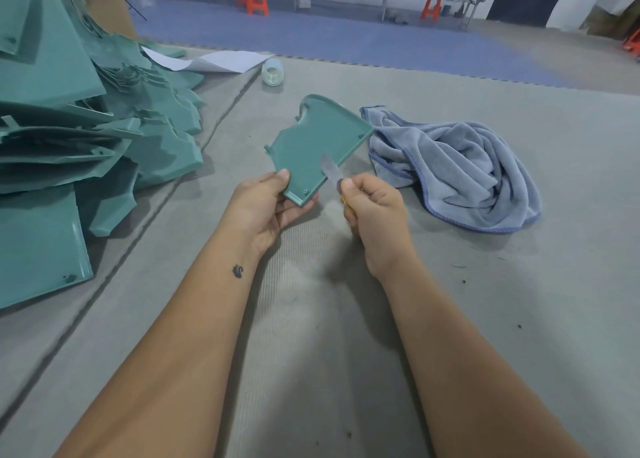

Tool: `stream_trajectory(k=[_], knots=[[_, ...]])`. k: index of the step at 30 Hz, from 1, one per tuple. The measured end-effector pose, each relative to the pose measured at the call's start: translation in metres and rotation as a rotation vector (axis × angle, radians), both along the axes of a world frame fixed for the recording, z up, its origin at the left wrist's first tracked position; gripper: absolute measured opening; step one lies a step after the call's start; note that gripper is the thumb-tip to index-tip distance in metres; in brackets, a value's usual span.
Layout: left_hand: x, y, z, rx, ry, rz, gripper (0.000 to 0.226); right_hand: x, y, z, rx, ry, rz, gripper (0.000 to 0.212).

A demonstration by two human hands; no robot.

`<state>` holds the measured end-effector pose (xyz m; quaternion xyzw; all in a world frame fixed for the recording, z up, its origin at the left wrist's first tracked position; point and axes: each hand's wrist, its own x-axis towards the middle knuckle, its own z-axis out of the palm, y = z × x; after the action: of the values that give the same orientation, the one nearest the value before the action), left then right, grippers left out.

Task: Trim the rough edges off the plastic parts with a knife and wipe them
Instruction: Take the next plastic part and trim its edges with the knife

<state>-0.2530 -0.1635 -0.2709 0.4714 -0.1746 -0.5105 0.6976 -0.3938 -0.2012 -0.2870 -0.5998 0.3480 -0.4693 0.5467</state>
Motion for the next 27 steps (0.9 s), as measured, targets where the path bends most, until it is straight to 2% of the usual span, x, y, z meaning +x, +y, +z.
stream_trajectory(k=[4,7,11,15,17,20,22,27], knots=[[0.002,0.001,0.000,-0.027,0.021,0.005,0.022,0.003,0.005,-0.003,-0.110,0.151,0.206,0.033],[0.005,0.003,-0.001,-0.045,0.062,-0.034,0.023,0.005,0.005,-0.002,-0.159,0.242,0.177,0.036],[0.005,0.004,0.000,-0.035,0.068,-0.064,0.021,0.001,-0.001,-0.001,0.000,0.028,0.029,0.034],[0.003,0.004,0.000,-0.017,0.057,-0.052,0.019,-0.002,-0.005,0.000,0.057,-0.095,0.029,0.029],[0.003,0.003,0.000,-0.021,0.061,-0.045,0.019,-0.002,-0.003,-0.002,0.043,-0.081,0.109,0.030],[0.003,0.001,-0.001,-0.017,0.048,-0.039,0.020,0.000,0.001,-0.002,-0.038,0.071,0.231,0.033],[0.003,0.001,-0.001,-0.019,0.043,-0.043,0.021,0.001,0.002,-0.002,-0.061,0.136,0.199,0.033],[0.004,0.001,-0.001,-0.022,0.062,-0.069,0.020,0.001,0.002,0.000,-0.036,0.096,0.118,0.026]])
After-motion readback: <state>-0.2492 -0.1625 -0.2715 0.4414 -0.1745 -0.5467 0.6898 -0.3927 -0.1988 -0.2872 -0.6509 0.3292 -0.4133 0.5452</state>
